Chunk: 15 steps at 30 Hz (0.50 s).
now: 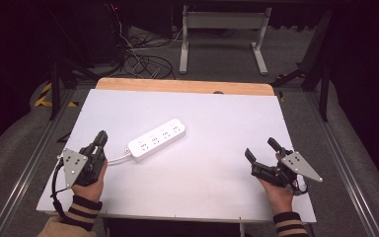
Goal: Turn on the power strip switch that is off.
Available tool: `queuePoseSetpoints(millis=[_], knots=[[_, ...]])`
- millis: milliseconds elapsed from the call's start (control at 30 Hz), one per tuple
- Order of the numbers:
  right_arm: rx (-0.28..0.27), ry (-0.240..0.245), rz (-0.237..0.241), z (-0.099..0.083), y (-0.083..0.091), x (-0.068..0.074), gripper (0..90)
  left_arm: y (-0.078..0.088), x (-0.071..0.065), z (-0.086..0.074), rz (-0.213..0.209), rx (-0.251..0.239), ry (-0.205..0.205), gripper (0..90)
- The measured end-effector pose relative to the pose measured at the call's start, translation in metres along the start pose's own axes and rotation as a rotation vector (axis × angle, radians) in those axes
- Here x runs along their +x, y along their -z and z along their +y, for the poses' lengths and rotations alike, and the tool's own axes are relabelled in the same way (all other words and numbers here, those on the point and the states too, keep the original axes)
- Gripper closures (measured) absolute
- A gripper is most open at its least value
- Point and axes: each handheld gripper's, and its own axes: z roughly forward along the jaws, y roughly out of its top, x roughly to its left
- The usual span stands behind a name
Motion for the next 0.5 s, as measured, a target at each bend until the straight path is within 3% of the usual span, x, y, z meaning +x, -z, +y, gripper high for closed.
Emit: queuePoseSetpoints(millis=[33,67,100,133,167,267,500], knots=[[0.0,0.0,0.0,-0.0001,-0.0001,0.0001,10.0,-0.0012,-0.0011,-0.0018,0.037,-0.03,-0.022,46.0],[0.0,0.0,0.001,0.0,0.0,0.0001,10.0,-0.0021,-0.0018,-0.0032,0.062,-0.047,-0.026,32.9],[-0.001,-0.001,0.0,0.0001,0.0001,0.0,10.0,-0.0031,-0.0021,-0.0042,0.088,-0.061,-0.028,13.3],[-0.001,-0.001,0.0,0.0001,0.0001,0.0,10.0,-0.0042,-0.002,-0.0043,0.099,-0.057,-0.029,13.3],[-0.001,0.0,-0.001,0.0001,0.0003,-0.0001,10.0,-0.0052,-0.0018,-0.0039,0.105,-0.045,-0.029,3.8],[-0.001,0.0,-0.001,0.0001,0.0003,-0.0001,10.1,-0.0057,-0.0025,-0.0041,0.125,-0.055,-0.031,0.6],[0.0,0.0,-0.001,0.0001,0.0002,0.0,10.0,-0.0064,-0.0041,-0.0053,0.129,-0.059,-0.029,0.3]])
